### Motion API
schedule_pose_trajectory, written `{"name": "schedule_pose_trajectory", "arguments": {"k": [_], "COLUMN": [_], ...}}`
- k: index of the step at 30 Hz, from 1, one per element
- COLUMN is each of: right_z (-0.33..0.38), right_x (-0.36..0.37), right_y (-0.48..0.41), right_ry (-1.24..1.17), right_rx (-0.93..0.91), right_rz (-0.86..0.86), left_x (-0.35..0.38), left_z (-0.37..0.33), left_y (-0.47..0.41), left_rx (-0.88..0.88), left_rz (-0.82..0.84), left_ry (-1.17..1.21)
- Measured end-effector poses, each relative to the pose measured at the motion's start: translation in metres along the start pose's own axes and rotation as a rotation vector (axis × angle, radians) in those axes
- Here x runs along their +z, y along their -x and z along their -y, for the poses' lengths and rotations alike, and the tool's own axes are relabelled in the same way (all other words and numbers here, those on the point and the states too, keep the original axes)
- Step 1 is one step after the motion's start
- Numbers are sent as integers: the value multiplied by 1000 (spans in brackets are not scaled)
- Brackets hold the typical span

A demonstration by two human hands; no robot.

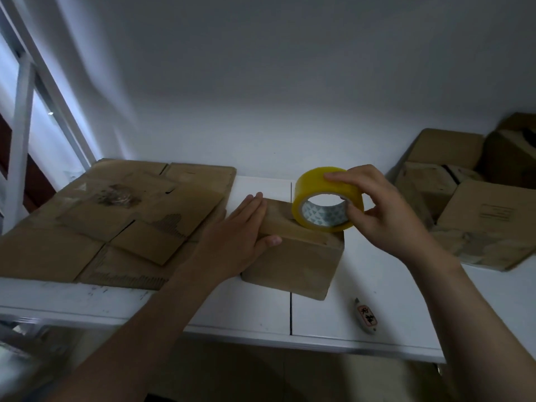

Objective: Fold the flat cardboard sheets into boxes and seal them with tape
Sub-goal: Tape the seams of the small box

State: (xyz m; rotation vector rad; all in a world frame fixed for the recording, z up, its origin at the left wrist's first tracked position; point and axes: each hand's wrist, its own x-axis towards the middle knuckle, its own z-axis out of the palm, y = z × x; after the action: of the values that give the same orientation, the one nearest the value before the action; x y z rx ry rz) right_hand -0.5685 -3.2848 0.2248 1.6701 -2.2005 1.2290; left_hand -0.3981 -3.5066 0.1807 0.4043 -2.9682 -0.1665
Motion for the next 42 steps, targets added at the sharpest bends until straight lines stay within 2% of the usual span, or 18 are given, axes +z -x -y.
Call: {"name": "schedule_pose_trajectory", "arguments": {"k": [4, 8, 11, 18, 23, 28, 33, 35, 39, 42], "right_z": [-2, -6, -8, -10, -14, 0, -8, -10, -19, -19], "right_x": [-3, 11, 16, 28, 27, 9, -15, -13, 8, 29], "right_y": [1, 6, 11, 9, 4, -2, 11, 16, 23, 26], "right_ry": [12, -190, -239, -151, -192, -21, 85, 45, -235, -369], "right_rx": [63, 82, 74, 21, 74, 38, 79, 73, 163, 186], "right_rz": [-65, -106, -106, -112, -133, -76, -72, -105, -238, -266], "left_x": [3, 2, 3, 9, 12, 17, 17, 17, 16, 13], "left_z": [2, -2, -9, -27, -26, -30, -32, -30, -31, -28], "left_y": [-2, -3, -5, -14, -18, -20, -24, -26, -26, -24], "left_rx": [-2, -15, -17, 81, 78, 97, 80, 76, 54, 18], "left_rz": [15, 7, 11, -41, -56, -42, -33, -32, -16, -21], "left_ry": [-54, -149, -181, -123, -156, -183, -179, -182, -203, -231]}}
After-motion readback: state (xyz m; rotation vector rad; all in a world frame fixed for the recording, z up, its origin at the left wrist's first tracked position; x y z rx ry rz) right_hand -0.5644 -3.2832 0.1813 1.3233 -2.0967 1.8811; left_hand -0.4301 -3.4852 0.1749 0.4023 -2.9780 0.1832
